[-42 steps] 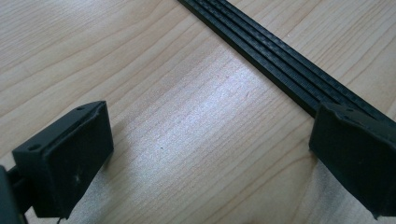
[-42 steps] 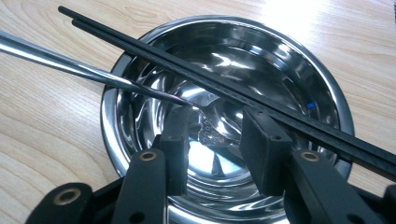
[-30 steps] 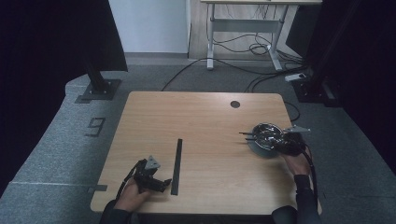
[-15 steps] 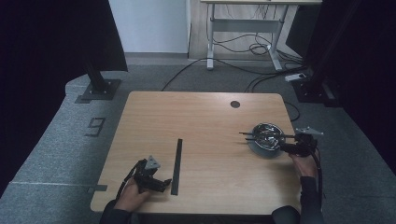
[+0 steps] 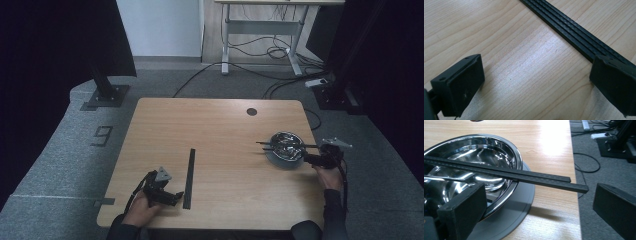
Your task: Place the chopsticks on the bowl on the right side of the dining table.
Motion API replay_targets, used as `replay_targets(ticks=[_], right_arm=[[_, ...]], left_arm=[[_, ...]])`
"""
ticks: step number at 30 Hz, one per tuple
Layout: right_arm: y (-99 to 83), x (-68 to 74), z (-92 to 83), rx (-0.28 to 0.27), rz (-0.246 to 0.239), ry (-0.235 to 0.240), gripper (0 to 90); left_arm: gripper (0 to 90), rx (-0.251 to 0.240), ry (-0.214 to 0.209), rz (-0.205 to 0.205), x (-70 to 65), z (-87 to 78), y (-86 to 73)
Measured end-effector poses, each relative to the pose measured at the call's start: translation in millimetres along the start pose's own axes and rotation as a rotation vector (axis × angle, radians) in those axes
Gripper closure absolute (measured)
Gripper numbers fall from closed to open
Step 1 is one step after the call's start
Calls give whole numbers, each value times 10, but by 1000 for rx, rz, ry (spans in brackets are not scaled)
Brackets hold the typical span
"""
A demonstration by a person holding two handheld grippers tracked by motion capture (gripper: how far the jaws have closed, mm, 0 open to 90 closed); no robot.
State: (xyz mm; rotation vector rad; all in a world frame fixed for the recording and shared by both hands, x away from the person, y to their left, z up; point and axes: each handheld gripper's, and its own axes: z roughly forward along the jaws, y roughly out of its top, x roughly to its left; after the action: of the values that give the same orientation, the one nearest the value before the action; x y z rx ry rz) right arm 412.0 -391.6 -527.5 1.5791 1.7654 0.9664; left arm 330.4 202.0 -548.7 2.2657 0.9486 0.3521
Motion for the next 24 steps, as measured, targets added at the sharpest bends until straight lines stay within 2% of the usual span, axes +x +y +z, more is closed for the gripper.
replay_targets(ticks=[3, 11, 24], right_arm=[[-11, -19, 9, -2, 24, 9, 0], [-13, -3, 43, 4, 14, 19, 0], [4, 68, 41, 12, -36, 5, 0]], left_arm=[[0, 0, 0, 0, 0, 0, 0], [0, 0, 0, 0, 0, 0, 0], [0, 0, 1, 2, 1, 0, 0]])
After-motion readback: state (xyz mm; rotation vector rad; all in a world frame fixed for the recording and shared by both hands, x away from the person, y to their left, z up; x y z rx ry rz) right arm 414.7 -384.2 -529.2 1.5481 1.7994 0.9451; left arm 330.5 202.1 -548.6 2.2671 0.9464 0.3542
